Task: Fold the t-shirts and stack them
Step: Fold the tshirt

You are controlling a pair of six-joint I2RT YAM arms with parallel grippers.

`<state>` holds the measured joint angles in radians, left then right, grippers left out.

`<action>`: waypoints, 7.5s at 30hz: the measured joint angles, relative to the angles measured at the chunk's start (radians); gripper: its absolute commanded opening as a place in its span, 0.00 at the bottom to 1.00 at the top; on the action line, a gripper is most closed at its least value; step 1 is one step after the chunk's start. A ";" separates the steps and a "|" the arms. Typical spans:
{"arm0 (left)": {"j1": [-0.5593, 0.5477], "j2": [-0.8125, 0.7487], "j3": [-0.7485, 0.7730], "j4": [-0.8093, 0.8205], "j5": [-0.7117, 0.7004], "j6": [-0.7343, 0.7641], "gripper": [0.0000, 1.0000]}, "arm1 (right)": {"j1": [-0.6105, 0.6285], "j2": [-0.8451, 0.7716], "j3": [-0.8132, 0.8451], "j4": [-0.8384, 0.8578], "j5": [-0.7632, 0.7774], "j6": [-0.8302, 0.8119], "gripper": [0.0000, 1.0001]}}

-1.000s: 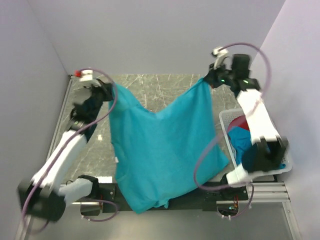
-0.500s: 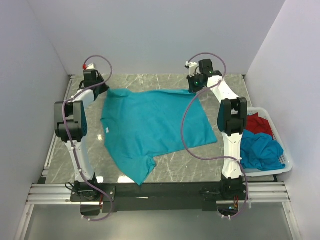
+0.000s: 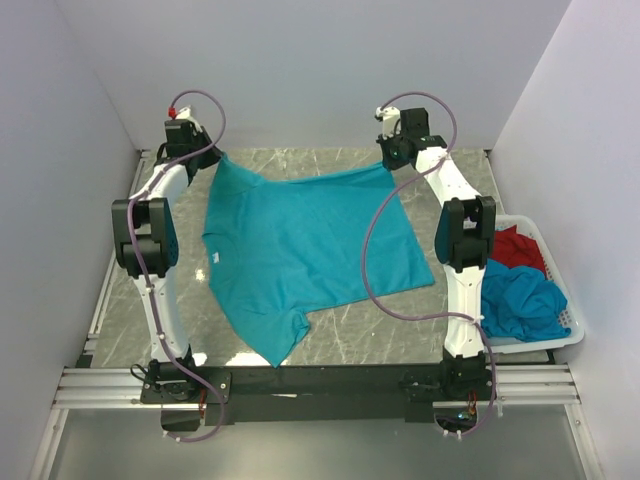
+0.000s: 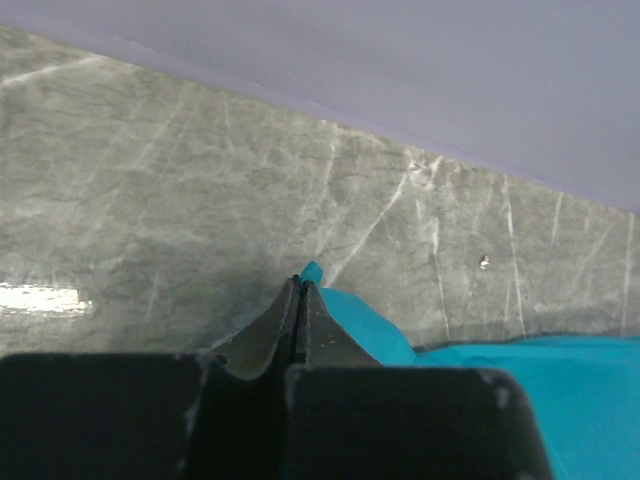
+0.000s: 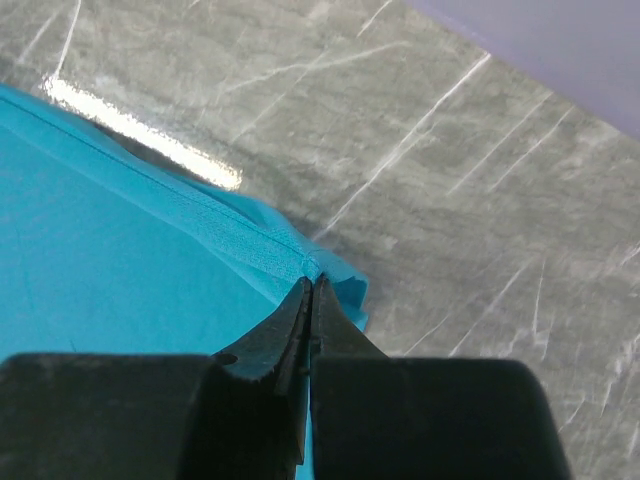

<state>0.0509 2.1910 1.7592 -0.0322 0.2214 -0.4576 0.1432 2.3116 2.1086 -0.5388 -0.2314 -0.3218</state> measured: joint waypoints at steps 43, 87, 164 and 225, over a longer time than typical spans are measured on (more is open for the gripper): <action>0.021 -0.481 -0.592 0.169 0.122 -0.036 0.01 | -0.043 -0.024 -0.141 0.100 -0.046 -0.029 0.00; 0.021 -0.674 -0.840 0.109 0.129 -0.052 0.00 | -0.056 -0.151 -0.393 0.149 -0.044 -0.066 0.00; -0.166 -0.310 -0.513 -0.353 0.146 0.169 0.53 | 0.007 -0.745 -0.815 -0.047 -0.411 -0.040 0.52; -0.354 -0.262 -0.417 -0.399 0.047 0.146 0.02 | -0.015 -0.697 -0.815 -0.053 -0.424 -0.043 0.51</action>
<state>-0.3027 1.9285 1.3426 -0.4313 0.2687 -0.3111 0.1280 1.6142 1.2934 -0.5919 -0.6556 -0.3653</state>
